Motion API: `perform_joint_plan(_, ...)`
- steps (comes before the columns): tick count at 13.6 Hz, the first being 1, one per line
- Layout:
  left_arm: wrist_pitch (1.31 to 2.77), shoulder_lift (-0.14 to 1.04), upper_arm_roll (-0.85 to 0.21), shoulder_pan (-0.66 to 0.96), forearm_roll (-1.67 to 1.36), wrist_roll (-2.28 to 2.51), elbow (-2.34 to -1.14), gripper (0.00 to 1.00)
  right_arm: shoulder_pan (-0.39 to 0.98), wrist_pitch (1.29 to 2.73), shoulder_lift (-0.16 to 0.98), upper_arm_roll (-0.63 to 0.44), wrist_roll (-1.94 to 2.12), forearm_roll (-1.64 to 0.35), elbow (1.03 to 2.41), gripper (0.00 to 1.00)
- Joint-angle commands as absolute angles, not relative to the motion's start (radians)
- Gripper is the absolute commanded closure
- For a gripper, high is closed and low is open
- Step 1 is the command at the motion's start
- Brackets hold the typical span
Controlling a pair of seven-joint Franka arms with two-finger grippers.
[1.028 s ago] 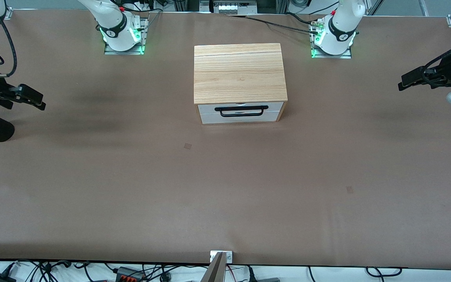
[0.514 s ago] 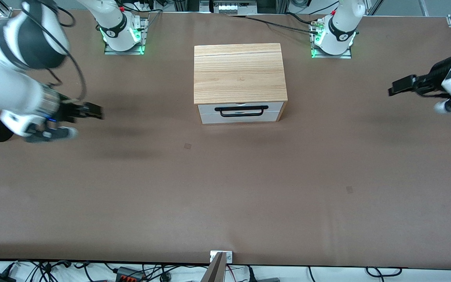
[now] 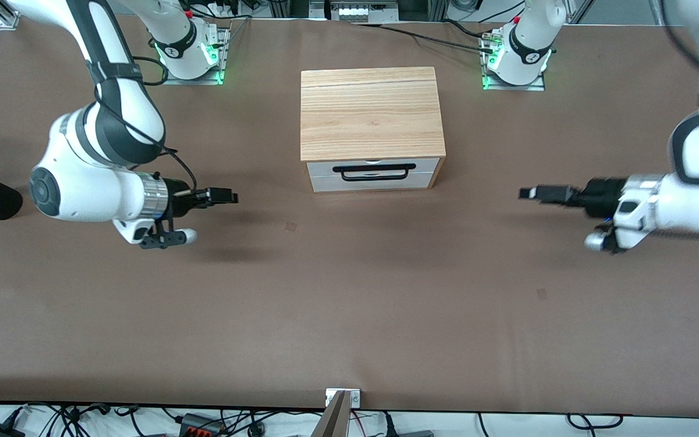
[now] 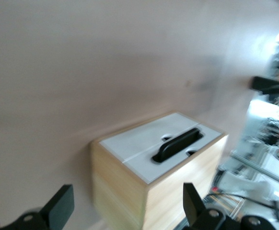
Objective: Pull top drawer with both arms simultaneously
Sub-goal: 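Move both grippers toward the black drawer handle from either end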
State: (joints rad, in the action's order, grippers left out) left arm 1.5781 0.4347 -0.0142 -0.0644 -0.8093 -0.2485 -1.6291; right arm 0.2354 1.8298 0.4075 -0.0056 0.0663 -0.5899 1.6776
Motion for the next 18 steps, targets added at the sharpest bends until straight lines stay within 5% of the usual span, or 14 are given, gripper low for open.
perform_joint_plan(1, 1.639, 0.475, -0.035, -0.058, -0.978, -0.436, -1.719, 0.0, 0.259, 1.858, 0.454, -0.002, 0.203, -0.788, 1.675, 0.0)
perform_joint_plan(6, 1.821, 0.495, -0.142, -0.058, -1.337, -0.8, -1.939, 0.0, 0.267, 1.827, 0.561, 0.023, 0.633, -1.177, 1.735, 0.0)
perform_joint_plan(18, 1.709, 0.548, -0.267, -0.064, -1.708, -1.138, -2.232, 0.02, 0.379, 1.706, 0.718, 0.041, 0.917, -1.512, 1.772, 0.0)
